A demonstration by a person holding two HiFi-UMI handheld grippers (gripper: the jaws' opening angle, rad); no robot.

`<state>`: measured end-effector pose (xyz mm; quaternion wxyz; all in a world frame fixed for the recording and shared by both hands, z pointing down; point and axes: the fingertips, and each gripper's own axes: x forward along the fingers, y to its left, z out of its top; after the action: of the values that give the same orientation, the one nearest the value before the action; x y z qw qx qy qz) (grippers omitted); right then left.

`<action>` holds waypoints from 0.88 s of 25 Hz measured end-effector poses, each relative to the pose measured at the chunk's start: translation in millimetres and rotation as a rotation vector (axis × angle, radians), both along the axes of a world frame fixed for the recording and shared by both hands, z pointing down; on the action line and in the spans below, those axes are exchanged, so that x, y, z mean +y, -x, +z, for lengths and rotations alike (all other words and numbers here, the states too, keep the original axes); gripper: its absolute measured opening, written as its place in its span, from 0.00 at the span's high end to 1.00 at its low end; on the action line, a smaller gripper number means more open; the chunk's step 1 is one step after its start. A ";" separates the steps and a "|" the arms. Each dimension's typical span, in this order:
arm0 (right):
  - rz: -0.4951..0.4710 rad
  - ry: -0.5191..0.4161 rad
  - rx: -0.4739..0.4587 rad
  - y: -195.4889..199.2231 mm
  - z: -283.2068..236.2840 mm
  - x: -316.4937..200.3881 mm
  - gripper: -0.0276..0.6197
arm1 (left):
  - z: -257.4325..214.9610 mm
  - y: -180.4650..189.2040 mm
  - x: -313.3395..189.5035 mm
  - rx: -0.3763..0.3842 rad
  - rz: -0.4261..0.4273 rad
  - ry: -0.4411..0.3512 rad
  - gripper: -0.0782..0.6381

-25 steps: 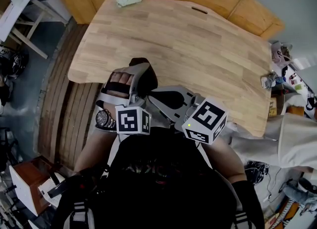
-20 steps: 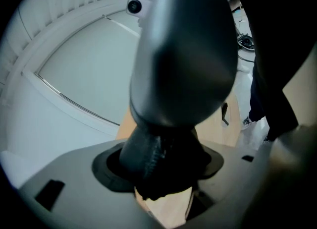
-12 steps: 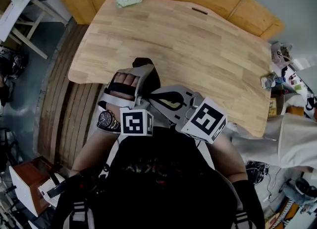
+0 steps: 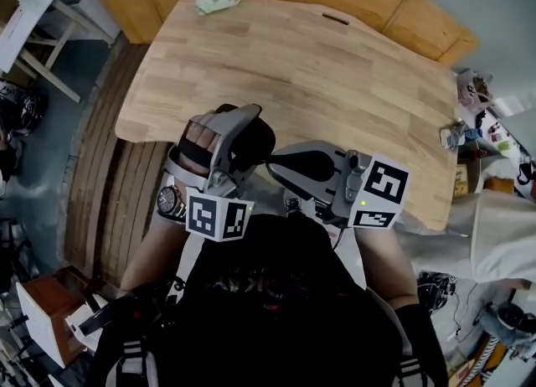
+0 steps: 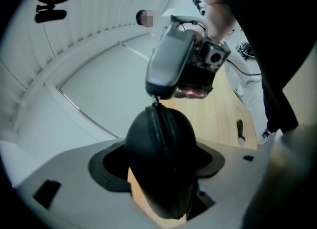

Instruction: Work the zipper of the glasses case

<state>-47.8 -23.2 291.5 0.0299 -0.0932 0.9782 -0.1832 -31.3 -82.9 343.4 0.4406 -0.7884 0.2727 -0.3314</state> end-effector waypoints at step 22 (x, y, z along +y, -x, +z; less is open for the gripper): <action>-0.015 -0.302 0.295 26.0 26.3 6.9 0.93 | 36.4 1.7 0.2 -0.107 -0.103 0.224 0.50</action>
<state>-73.9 -16.3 317.8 -0.1016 -0.1063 0.9889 -0.0193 -33.0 -82.7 379.8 0.3459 -0.7989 0.2503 -0.4236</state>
